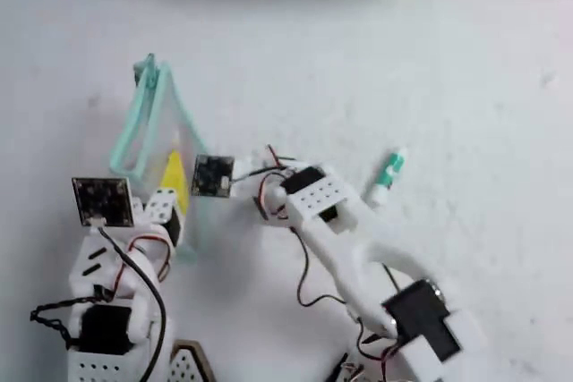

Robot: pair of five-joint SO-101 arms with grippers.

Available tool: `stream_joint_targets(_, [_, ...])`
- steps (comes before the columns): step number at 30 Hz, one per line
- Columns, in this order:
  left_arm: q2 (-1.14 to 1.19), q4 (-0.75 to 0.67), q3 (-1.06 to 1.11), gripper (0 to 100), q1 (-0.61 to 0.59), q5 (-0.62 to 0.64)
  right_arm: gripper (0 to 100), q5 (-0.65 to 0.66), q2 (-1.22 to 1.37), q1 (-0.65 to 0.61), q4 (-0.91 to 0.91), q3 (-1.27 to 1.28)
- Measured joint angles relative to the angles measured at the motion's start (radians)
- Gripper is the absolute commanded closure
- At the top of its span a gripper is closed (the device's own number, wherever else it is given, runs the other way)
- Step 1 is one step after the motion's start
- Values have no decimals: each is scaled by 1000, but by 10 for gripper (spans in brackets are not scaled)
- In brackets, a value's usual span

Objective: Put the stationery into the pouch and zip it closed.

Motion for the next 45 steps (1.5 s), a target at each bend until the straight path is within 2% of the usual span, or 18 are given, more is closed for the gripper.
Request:
stream_joint_targets(11, [3, -15, 9, 880, 0, 0, 796, 40, 86, -2, -32, 0])
stream_joint_targets(15, [3, -15, 9, 880, 0, 0, 803, 40, 144, 0, 14, -64])
stream_joint_targets(17, [3, -15, 9, 880, 0, 0, 858, 40, 176, 8, 51, -106])
stream_joint_targets(20, [3, -15, 9, 883, 0, 0, 992, 40, 219, 11, 98, -164])
stream_joint_targets(22, [3, -15, 9, 922, 0, 0, 964, 40, 233, 14, 106, -187])
stream_joint_targets(24, [5, -37, 9, 984, 0, 0, 986, 40, 235, 20, 107, -195])
stream_joint_targets(29, [6, -101, 11, 977, 49, -3, 982, 31, 235, 60, 107, -198])
stream_joint_targets(31, [6, -118, 11, 980, 106, -12, 982, -15, 235, 77, 103, -198])
stream_joint_targets(34, [6, -127, 5, 980, 209, -114, 982, -101, 235, 124, 48, -195])
stream_joint_targets(37, [6, -127, -17, 980, 288, -198, 982, -222, 239, 229, -64, -195])
stream_joint_targets(40, [6, -135, -40, 980, 339, -215, 982, -407, 230, 325, -152, -195])
stream_joint_targets(45, [6, -207, -40, 980, 376, -218, 982, -733, 152, 425, -176, -195])
